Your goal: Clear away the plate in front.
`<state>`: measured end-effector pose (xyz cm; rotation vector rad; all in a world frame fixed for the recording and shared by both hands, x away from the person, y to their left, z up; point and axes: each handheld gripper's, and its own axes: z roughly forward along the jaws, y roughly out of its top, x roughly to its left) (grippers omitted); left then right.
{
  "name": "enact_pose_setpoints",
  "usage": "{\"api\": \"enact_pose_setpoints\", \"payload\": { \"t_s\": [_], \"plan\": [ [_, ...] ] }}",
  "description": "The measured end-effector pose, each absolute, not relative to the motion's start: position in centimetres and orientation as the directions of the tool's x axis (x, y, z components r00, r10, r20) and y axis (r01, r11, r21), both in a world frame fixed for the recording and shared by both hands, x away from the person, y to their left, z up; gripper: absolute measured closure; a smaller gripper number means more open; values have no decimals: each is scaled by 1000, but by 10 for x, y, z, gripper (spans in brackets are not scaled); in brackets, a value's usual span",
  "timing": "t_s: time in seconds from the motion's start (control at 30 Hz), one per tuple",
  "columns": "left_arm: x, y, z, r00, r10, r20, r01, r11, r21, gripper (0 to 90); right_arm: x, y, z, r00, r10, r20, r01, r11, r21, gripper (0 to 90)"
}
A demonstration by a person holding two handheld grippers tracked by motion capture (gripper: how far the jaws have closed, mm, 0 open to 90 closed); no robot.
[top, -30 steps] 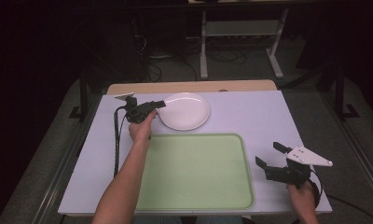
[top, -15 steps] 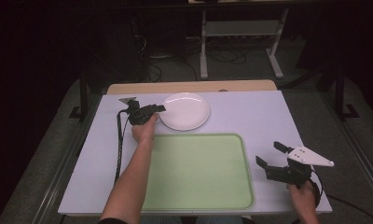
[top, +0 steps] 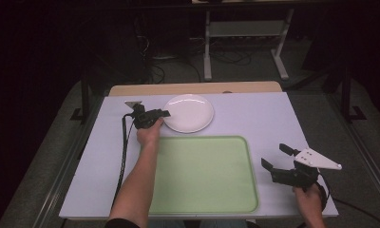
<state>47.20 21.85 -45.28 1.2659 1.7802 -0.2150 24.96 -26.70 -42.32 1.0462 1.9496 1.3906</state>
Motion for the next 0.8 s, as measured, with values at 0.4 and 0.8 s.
{"api": "enact_pose_setpoints", "payload": {
  "t_s": [0.4,0.8],
  "plan": [
    [474,215,-459,-75,645,-761,831,462,310,470,250,-267,-423,-565,825,23,288,171,942,133],
    [476,208,-462,-90,618,-781,836,473,277,510,250,-267,-423,-566,824,23,287,171,943,133]
  ]
}}
